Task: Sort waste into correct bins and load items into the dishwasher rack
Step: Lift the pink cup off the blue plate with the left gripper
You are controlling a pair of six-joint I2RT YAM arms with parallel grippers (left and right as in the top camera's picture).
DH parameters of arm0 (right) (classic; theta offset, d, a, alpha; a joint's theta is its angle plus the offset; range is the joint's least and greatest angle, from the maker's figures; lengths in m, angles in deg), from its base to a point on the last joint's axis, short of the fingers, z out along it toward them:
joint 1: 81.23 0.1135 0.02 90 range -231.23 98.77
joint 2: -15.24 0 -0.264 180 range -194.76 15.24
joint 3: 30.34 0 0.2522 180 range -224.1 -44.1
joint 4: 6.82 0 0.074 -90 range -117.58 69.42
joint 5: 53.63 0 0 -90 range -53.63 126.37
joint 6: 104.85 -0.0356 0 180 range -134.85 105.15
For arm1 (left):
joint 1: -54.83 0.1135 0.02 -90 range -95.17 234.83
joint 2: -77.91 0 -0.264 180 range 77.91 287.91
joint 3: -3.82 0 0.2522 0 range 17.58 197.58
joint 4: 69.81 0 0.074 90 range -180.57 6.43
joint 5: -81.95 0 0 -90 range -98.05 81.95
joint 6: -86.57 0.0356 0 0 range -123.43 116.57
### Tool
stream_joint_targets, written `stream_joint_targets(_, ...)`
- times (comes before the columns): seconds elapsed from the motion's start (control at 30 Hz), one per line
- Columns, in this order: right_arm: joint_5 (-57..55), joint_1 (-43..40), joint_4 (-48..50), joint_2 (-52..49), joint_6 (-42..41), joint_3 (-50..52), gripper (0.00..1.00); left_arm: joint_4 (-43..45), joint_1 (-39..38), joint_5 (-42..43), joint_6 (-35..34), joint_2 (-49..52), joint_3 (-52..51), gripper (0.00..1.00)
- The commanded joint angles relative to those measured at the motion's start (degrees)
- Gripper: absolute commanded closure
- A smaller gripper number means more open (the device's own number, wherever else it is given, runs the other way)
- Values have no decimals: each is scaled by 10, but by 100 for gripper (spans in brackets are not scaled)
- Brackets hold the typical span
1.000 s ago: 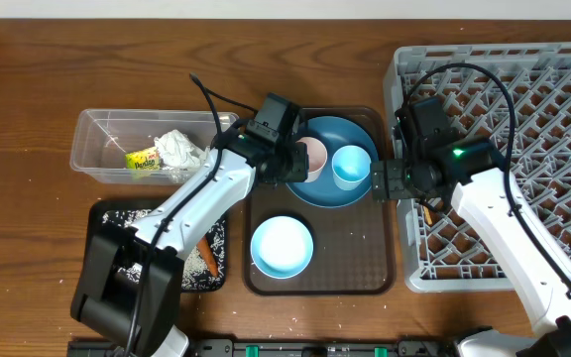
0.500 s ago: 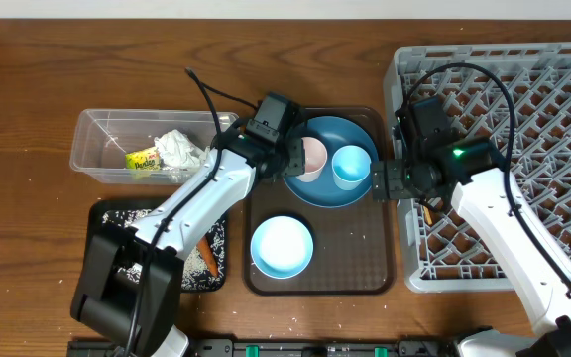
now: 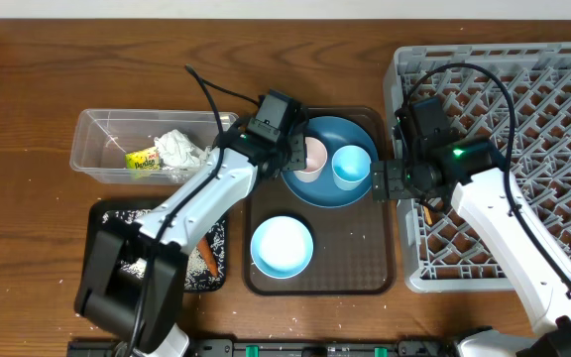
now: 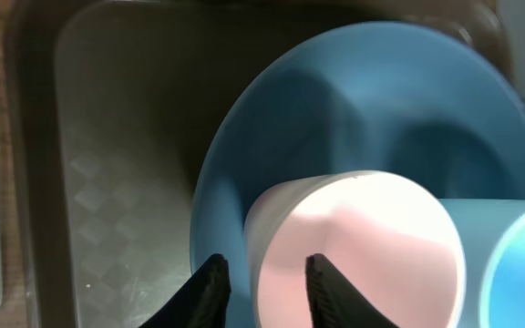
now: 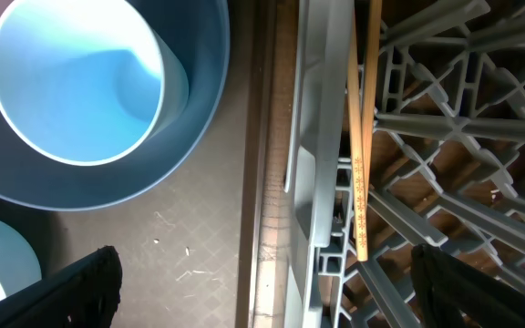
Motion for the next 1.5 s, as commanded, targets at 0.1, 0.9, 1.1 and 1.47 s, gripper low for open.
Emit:
stream_joint_targets(0.1,-6,-4,0,7,-3,0,1,1,0,-9,-2,19,-7,81)
stream_joint_targets(0.9,-6,-4,0,7,-3,0,1,-173,72,76,9,-323,-6,94)
stream_joint_targets(1.1,-6,-4,0,7,-3,0,1,-288,106,245,100,-398,-6,94)
stream_joint_targets(1.47,-4,-4,14,7,-10,0,1,-308,117,437,161,-359,-6,94)
